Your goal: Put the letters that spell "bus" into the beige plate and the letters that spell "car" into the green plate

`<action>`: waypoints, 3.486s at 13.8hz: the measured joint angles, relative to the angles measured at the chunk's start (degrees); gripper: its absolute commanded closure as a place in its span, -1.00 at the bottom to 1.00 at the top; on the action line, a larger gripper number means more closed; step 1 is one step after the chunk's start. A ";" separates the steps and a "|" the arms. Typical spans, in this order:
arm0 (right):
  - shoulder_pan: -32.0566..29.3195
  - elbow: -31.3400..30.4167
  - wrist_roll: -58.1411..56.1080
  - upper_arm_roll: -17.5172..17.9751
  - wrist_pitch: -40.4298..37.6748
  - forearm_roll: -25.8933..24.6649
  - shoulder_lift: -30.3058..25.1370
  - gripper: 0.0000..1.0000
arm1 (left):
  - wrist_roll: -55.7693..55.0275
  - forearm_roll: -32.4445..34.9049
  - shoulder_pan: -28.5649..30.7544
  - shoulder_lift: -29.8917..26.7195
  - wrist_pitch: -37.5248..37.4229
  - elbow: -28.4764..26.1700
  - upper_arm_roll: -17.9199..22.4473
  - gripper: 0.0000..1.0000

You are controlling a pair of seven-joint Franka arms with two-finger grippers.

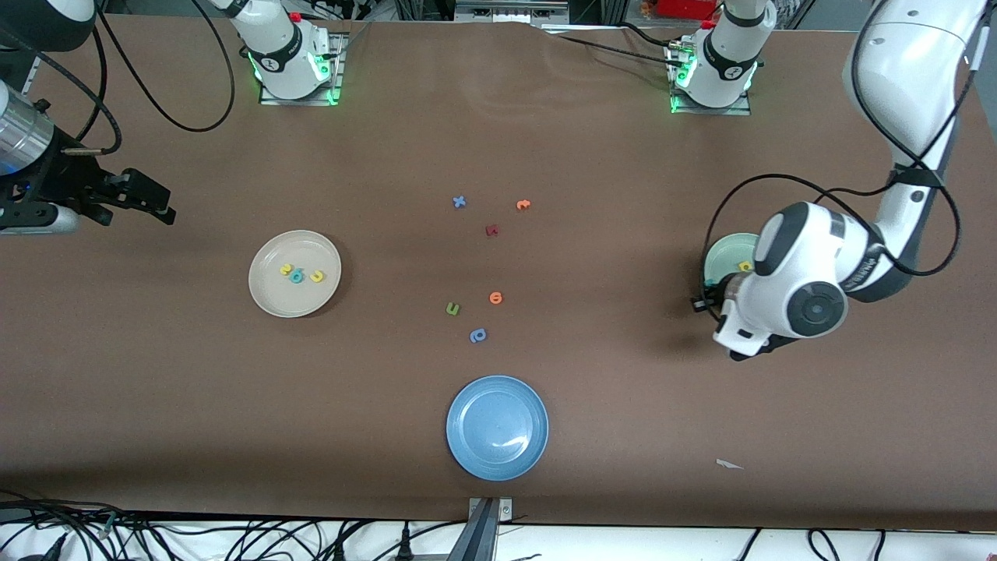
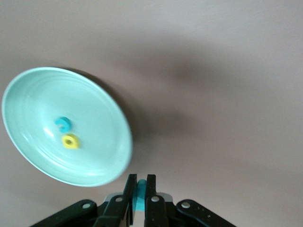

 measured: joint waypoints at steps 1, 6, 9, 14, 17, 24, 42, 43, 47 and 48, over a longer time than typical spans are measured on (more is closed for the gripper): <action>0.15 0.04 0.05 0.17 -0.25 -0.66 -0.04 -1.00 | 3.73 0.00 2.60 0.00 0.02 -1.43 0.01 1.00; -0.05 0.04 0.17 -1.68 -0.61 -1.19 0.00 -1.00 | 8.43 3.10 7.44 0.01 9.53 -10.63 -0.03 0.59; -0.03 0.04 0.17 -1.65 -0.60 -1.19 0.01 -1.00 | 8.44 3.10 7.54 -0.02 11.22 -12.28 -0.03 -0.96; 0.01 0.04 0.17 -1.62 -0.61 -1.19 0.01 -1.00 | 8.44 3.11 7.87 -1.84 11.46 -11.98 -0.15 -1.00; 0.05 0.04 0.17 -1.59 -0.63 -1.19 0.01 -1.00 | 8.44 3.11 8.00 -4.05 11.47 -11.43 -0.20 -1.00; 0.08 0.04 0.17 -1.57 -0.62 -1.19 0.01 -1.00 | 8.52 3.11 8.14 -9.24 11.67 -7.42 -0.70 -1.00; 0.15 0.04 0.17 -1.54 -0.62 -1.19 0.12 -1.00 | 26.06 -1.52 2.11 -13.92 -11.96 16.80 3.55 -0.99; 0.15 0.04 0.17 -1.54 -0.63 -1.19 0.12 -1.00 | 26.94 -3.15 -1.24 -14.08 -12.61 17.49 7.59 -0.99; 0.17 0.04 0.17 -1.54 -0.62 -1.19 0.15 -1.00 | 30.43 -11.14 -13.78 -15.59 -12.97 18.37 24.87 -0.97; 0.17 0.04 0.17 -1.54 -0.62 -1.19 0.16 -1.00 | 31.15 -12.07 -16.20 -16.00 -13.27 18.37 27.91 -0.97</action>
